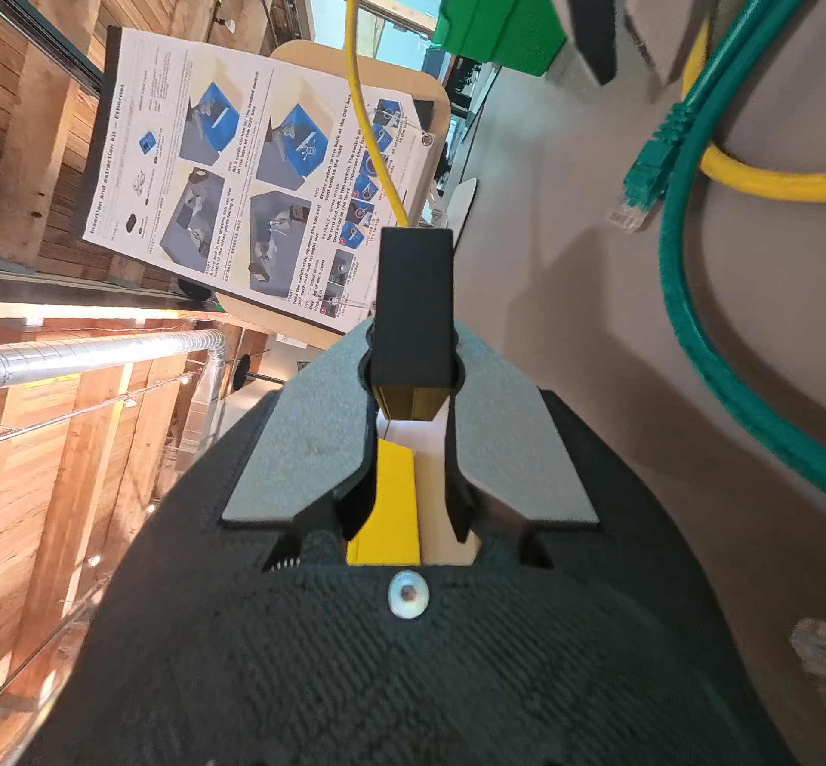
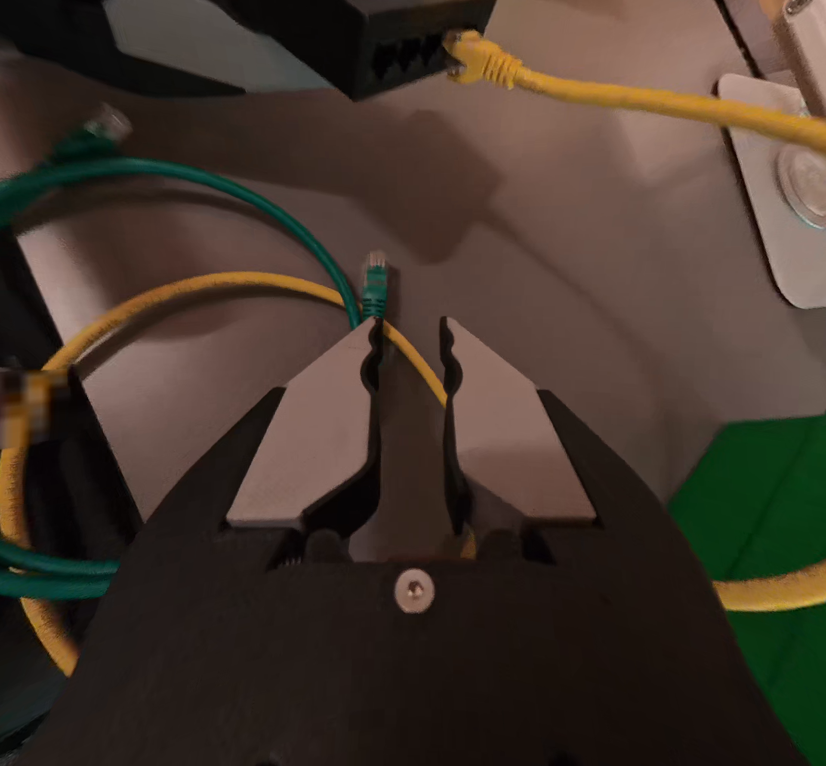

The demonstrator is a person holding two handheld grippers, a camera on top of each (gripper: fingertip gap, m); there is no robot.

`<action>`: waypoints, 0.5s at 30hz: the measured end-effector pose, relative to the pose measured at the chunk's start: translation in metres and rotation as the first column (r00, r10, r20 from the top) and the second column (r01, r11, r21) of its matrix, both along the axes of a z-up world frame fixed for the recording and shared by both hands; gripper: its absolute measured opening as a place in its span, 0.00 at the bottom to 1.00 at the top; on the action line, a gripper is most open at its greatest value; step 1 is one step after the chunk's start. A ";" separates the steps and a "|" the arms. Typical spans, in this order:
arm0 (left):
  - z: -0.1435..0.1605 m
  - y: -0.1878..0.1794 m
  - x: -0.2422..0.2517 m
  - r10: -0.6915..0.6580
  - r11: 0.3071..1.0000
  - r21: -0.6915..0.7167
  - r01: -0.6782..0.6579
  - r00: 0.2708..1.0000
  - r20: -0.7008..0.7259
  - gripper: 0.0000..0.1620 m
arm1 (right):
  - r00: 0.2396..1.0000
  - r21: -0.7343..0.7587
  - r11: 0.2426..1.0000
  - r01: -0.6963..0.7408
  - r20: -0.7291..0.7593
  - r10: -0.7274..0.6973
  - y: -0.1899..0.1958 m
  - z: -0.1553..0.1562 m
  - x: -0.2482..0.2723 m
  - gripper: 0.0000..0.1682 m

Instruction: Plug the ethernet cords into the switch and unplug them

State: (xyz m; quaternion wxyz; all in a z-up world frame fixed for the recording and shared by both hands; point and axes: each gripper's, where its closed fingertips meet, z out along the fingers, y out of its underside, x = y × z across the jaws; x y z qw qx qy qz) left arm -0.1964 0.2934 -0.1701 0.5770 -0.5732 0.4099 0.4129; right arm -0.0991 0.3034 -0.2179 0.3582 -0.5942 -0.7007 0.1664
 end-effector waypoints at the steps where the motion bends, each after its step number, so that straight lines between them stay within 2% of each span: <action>1: 0.001 0.000 0.001 0.001 1.000 0.006 -0.001 1.000 -0.009 0.16 | 1.000 0.000 1.000 0.007 0.000 -0.007 -0.002 -0.004 0.003 0.12; 8: 0.005 0.000 -0.001 0.012 1.000 0.021 -0.012 1.000 -0.001 0.16 | 1.000 -0.038 0.999 0.015 -0.025 -0.016 -0.008 -0.014 0.009 0.13; 13: 0.003 0.000 0.000 0.005 1.000 0.013 -0.005 1.000 -0.008 0.16 | 0.999 0.011 1.000 -0.010 -0.046 0.011 -0.004 -0.011 -0.005 0.13; 15: 0.002 0.000 0.001 0.004 1.000 0.009 -0.004 1.000 -0.009 0.16 | 0.999 -0.036 0.999 -0.022 -0.046 0.021 -0.004 -0.014 -0.010 0.12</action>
